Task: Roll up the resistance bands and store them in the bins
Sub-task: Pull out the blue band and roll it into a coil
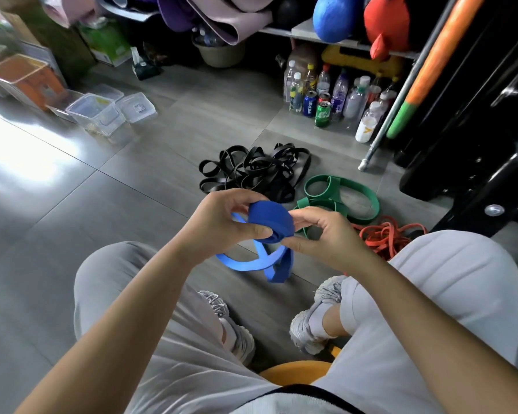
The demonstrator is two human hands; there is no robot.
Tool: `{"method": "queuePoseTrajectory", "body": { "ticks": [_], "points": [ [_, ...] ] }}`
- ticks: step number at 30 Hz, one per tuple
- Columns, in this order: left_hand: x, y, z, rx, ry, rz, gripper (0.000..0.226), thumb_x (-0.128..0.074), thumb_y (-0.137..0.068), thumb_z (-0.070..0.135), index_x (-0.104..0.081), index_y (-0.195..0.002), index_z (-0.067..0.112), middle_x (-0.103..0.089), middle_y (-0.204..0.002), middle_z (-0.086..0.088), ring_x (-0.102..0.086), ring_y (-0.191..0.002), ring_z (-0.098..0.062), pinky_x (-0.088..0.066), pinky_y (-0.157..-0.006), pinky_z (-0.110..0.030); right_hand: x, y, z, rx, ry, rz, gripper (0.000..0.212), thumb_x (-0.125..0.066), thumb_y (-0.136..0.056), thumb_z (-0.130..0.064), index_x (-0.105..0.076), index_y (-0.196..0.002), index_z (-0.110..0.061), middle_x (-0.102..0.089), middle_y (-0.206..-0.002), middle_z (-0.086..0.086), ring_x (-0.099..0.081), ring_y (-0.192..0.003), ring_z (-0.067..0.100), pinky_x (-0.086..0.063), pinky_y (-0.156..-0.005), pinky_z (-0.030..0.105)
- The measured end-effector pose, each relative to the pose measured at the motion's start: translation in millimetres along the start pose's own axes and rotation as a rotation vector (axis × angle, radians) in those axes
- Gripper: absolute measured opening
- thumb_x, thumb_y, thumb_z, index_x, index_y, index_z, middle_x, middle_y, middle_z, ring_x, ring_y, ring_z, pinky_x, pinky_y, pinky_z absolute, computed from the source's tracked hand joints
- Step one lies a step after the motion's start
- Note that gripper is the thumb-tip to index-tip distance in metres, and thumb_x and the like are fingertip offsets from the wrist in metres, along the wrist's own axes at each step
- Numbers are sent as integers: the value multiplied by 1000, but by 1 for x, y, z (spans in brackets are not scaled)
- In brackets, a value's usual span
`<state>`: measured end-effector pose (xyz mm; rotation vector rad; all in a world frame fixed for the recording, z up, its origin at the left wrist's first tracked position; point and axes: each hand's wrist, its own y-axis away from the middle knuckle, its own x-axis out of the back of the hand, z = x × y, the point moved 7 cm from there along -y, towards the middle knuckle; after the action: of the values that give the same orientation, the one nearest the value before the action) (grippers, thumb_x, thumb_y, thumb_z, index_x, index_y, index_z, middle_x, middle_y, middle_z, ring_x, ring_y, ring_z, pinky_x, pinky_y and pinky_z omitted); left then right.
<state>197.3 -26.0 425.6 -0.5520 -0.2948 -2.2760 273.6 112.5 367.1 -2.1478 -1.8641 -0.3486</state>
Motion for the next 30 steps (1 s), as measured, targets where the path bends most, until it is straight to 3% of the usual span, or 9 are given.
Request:
{"method": "queuePoseTrajectory", "body": {
  "ticks": [4, 8, 10, 13, 16, 19, 23, 26, 30],
  "points": [
    [-8, 4, -14, 45, 218, -12, 34, -79, -66, 6, -69, -89, 28, -70, -85, 10, -64, -85, -12, -50, -78, -22, -4, 0, 3, -17, -79, -13, 39, -75, -71, -33, -61, -104, -48, -69, -103, -15, -62, -102, 3, -46, -98, 31],
    [-24, 10, -26, 146, 516, -44, 30, -70, -69, 8, -66, -99, 15, -70, -88, -2, -65, -85, -17, -52, -78, -29, -6, 2, 8, -28, -265, -33, 39, -77, -74, -9, -65, -102, -32, -72, -101, -10, -66, -101, 10, -50, -93, 30],
    [-23, 7, -24, 121, 222, -32, 34, -75, -71, 11, -61, -101, 16, -67, -95, 0, -64, -90, -16, -50, -79, -30, -5, 2, 10, -63, -219, -40, 35, -80, -70, -16, -67, -98, -32, -73, -97, -8, -67, -94, 11, -53, -88, 31],
    [-29, 0, -15, -1, -534, -122, 58, -78, -72, 28, -53, -123, 22, -55, -115, 4, -52, -107, -16, -43, -89, -31, -7, -3, 11, -80, 137, -121, 28, -75, -66, -37, -66, -92, -30, -69, -82, -6, -64, -80, 13, -52, -75, 38],
    [-36, -2, -6, -73, -733, -138, 51, -71, -76, 33, -54, -123, 19, -59, -111, 1, -54, -100, -20, -42, -81, -30, -9, -8, -3, -40, 266, -127, 21, -74, -65, -40, -61, -81, -35, -63, -74, -7, -57, -71, 8, -47, -66, 32],
    [-23, -3, 0, -74, -540, -22, 33, -74, -74, 29, -61, -102, 17, -59, -84, 4, -50, -72, -11, -37, -65, -25, -1, -9, -9, -90, 111, -56, 31, -72, -59, -45, -64, -89, -42, -69, -84, -10, -64, -80, 8, -53, -74, 35],
    [-10, -1, -2, 33, -97, 85, 38, -83, -63, 21, -57, -86, 38, -62, -74, 15, -54, -68, 3, -42, -67, -11, 12, -6, -9, -52, 113, 5, 43, -84, -63, -34, -60, -97, -45, -69, -94, -19, -61, -92, -2, -49, -85, 30],
    [-11, 0, 1, 51, 184, 125, 39, -77, -58, 19, -64, -93, 28, -70, -85, 5, -65, -80, -13, -52, -75, -27, 14, -3, -11, -27, -80, 13, 44, -83, -67, -16, -61, -101, -36, -70, -95, -19, -64, -96, -1, -48, -92, 28],
    [-26, 3, -6, 86, 563, 114, 53, -78, -63, 13, -60, -111, 4, -67, -96, -15, -63, -87, -27, -50, -82, -51, 11, -5, -19, 23, -407, 17, 42, -78, -65, -11, -63, -103, -21, -73, -96, -8, -67, -95, 12, -53, -90, 32]
  ]
}}
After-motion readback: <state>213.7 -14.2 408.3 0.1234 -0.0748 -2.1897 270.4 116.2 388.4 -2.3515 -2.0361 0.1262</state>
